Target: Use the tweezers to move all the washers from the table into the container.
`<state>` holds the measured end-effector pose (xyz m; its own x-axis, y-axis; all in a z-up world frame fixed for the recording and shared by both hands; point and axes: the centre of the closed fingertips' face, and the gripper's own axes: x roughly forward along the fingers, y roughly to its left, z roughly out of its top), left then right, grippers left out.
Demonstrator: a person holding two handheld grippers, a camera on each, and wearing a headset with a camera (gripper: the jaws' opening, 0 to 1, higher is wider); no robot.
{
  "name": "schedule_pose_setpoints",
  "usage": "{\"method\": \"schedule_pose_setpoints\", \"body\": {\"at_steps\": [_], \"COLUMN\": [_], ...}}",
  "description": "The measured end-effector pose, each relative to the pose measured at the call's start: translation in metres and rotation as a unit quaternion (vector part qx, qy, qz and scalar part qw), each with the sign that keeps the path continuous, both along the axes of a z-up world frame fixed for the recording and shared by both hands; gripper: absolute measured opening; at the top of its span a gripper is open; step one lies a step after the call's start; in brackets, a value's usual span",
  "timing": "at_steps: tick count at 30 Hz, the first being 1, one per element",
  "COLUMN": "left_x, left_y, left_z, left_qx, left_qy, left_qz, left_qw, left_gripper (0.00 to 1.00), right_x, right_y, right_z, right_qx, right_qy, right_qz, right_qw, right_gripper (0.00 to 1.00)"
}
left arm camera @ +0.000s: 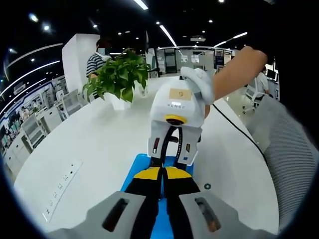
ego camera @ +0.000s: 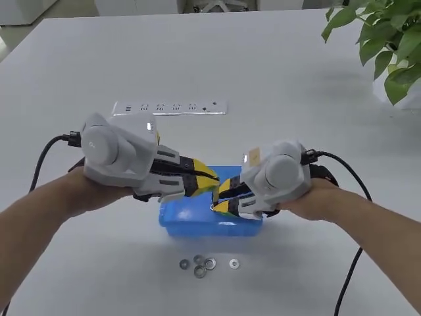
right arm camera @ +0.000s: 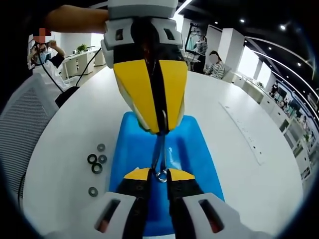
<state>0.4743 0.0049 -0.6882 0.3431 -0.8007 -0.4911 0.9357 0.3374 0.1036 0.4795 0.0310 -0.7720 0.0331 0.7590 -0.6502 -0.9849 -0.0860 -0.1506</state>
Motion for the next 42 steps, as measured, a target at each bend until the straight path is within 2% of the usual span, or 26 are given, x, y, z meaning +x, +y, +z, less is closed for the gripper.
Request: {"method": "schedule_pose_setpoints", "body": {"at_steps": [2,4,11,21,33,42], "left_x": [0.0,0.002,0.001,-0.001,-0.011,-0.018], "left_y": [0.0,0.001,-0.001,-0.003,-0.003,-0.006], "left_z": [0.0,0.0,0.002,0.013,0.032,0.047], "left_qx": [0.002,0.008,0.007,0.003,0.0,-0.007], "left_qy": [-0.002,-0.01,-0.006,-0.007,-0.013,-0.015], "left_qz": [-0.003,-0.001,-0.004,0.001,0.01,0.015], "left_qw": [1.0,0.9999,1.0,1.0,0.9999,0.9998], "left_gripper": [0.05,0.05,0.05,0.05,0.05,0.05], "right_x": [0.0,0.0,-0.002,-0.004,-0.01,-0.019], "right_y": [0.0,-0.001,-0.006,-0.016,-0.044,-0.065], "right_z": [0.002,0.003,0.01,0.026,0.045,0.053], "right_qx": [0.002,0.002,0.005,0.014,0.026,0.034], "right_qy": [0.0,0.0,-0.005,-0.008,-0.008,0.008], "right_qz": [-0.002,-0.005,-0.013,-0.035,-0.082,-0.12], "right_qw": [1.0,1.0,0.9999,0.9992,0.9963,0.9922], "right_gripper": [0.14,0.15,0.17,0.21,0.27,0.34]}}
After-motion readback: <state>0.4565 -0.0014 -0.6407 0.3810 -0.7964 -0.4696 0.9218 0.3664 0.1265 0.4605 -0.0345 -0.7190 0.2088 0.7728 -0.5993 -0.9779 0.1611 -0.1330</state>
